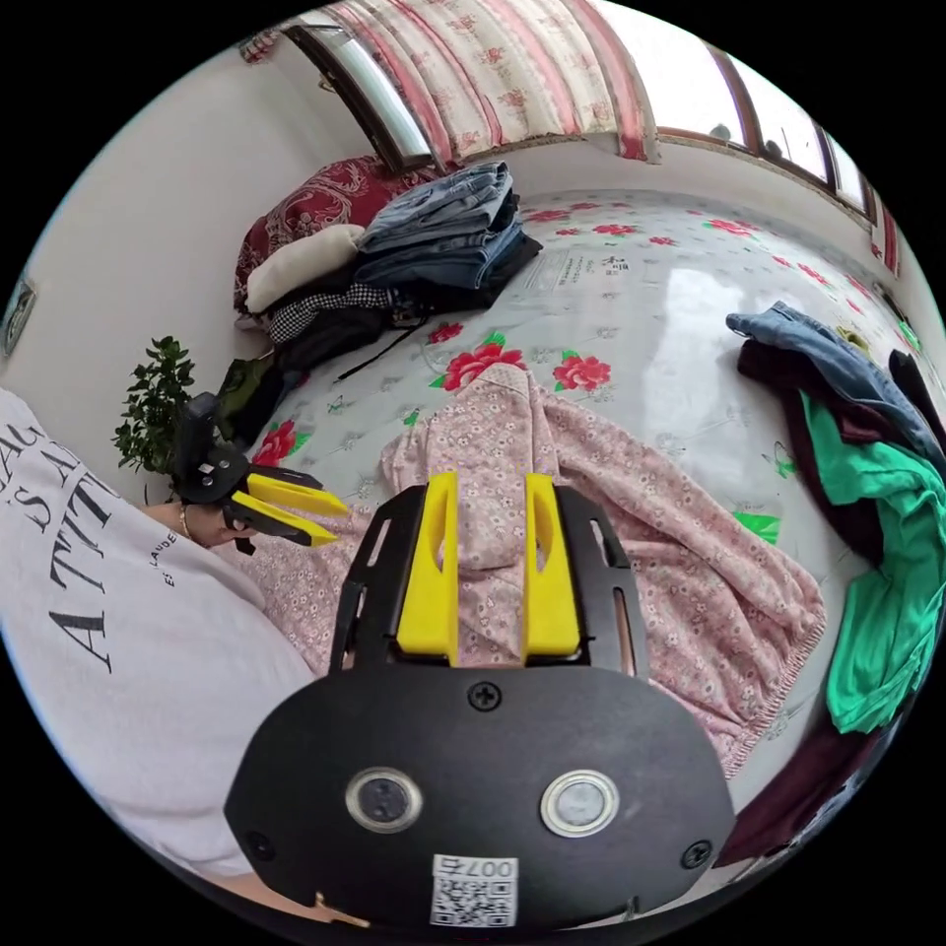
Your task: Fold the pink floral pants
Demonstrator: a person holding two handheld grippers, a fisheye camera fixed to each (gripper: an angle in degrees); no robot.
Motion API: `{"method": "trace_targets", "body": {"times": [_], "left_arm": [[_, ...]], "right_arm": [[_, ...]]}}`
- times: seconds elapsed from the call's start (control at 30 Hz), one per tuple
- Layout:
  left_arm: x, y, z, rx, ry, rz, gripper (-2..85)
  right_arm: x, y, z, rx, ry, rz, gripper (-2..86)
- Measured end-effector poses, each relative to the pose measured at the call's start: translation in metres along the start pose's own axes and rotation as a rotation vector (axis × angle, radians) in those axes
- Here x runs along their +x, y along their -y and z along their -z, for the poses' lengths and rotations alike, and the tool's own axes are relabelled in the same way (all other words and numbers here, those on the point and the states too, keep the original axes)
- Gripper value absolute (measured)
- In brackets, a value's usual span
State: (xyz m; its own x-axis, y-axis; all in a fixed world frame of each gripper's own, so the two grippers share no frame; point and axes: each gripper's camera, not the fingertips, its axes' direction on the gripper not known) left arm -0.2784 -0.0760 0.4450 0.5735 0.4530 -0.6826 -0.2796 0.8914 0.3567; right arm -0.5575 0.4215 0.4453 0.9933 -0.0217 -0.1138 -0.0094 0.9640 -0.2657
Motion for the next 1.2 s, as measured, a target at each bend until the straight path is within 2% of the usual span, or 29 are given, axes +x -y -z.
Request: {"method": "trace_targets", "body": {"times": [0.23,0.4,0.5,0.67,0.83,0.9,1.03,1.2], "left_arm": [[-0.042,-0.003,0.012,0.028,-0.051,0.193,7.4],[-0.04,-0.016,0.022,0.11,-0.04,0.279,7.7],[-0.043,-0.035,0.034,0.118,0.008,0.308,7.8],[-0.064,-0.078,0.061,0.184,0.051,0.458,7.8],[-0.075,-0.114,0.088,0.26,0.117,0.581,7.8],[-0.081,-0.129,0.095,0.281,0.132,0.636,7.8],[-0.091,-0.142,0.099,0.291,0.136,0.689,7.9],[-0.124,-0.127,0.095,0.299,0.111,0.713,8.8]], "right_arm": [[0.025,-0.001,-0.063,-0.164,-0.042,-0.012,8.1],[0.019,0.026,-0.111,-0.329,-0.024,-0.013,2.5],[-0.011,0.067,-0.084,-0.205,0.024,0.068,0.6],[-0.127,0.18,-0.05,0.036,0.176,0.299,0.1],[-0.273,0.22,-0.085,0.173,0.443,0.589,1.4],[-0.318,0.208,-0.11,0.146,0.509,0.666,2.3],[-0.356,0.153,-0.154,0.028,0.425,0.745,3.8],[-0.27,0.088,-0.178,-0.141,0.189,0.567,4.3]]}}
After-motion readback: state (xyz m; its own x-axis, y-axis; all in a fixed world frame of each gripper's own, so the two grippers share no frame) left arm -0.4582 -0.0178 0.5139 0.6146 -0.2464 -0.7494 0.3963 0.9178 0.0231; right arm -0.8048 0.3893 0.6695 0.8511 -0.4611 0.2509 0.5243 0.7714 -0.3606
